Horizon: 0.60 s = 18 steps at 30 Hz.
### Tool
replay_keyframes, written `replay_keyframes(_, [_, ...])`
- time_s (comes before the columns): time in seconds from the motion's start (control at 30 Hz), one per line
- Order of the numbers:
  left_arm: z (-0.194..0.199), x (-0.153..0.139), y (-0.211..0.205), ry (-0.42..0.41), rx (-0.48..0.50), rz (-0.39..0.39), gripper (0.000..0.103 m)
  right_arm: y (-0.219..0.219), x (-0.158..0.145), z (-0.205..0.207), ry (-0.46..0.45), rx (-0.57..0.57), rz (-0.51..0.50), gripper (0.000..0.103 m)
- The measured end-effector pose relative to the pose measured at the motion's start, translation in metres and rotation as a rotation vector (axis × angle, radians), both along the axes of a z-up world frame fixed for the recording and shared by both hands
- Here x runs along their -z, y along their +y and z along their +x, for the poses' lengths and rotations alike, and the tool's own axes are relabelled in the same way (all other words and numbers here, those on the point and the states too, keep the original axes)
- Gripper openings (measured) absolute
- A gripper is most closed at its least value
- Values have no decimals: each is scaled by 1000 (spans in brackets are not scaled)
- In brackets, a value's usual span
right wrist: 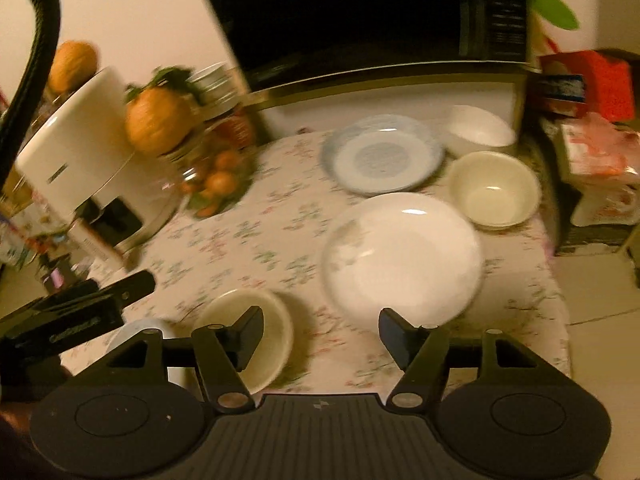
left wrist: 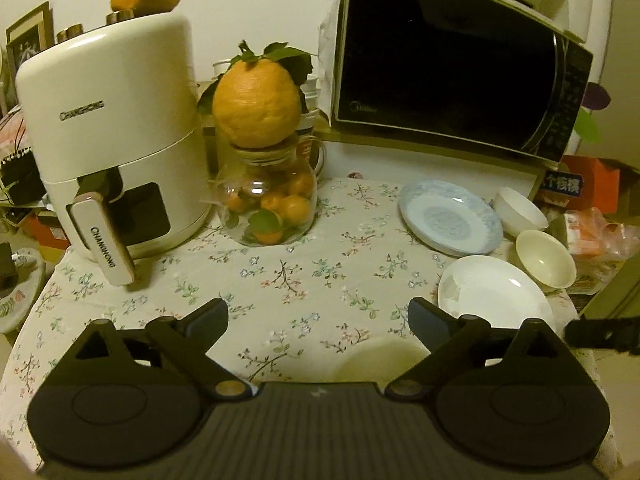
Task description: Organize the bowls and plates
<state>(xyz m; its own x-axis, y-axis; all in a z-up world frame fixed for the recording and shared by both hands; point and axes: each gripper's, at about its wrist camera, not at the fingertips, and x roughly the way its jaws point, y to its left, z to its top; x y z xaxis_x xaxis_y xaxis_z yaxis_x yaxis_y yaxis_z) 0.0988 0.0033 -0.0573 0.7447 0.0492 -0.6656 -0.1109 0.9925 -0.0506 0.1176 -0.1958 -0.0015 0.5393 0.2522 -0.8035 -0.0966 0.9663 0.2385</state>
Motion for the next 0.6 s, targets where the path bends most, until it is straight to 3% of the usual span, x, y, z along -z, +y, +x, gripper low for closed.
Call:
replay_keyframes(0.1, [10, 0, -5, -12, -10, 11, 103, -12, -2, 6, -25, 37, -21, 67])
replay_keyframes(0.27, [24, 0, -18, -11, -24, 27, 103, -24, -4, 16, -26, 59, 18, 72])
replay_keyframes(0.6, [40, -2, -42, -19, 26, 31, 103, -34, -13, 19, -83, 93, -67, 86])
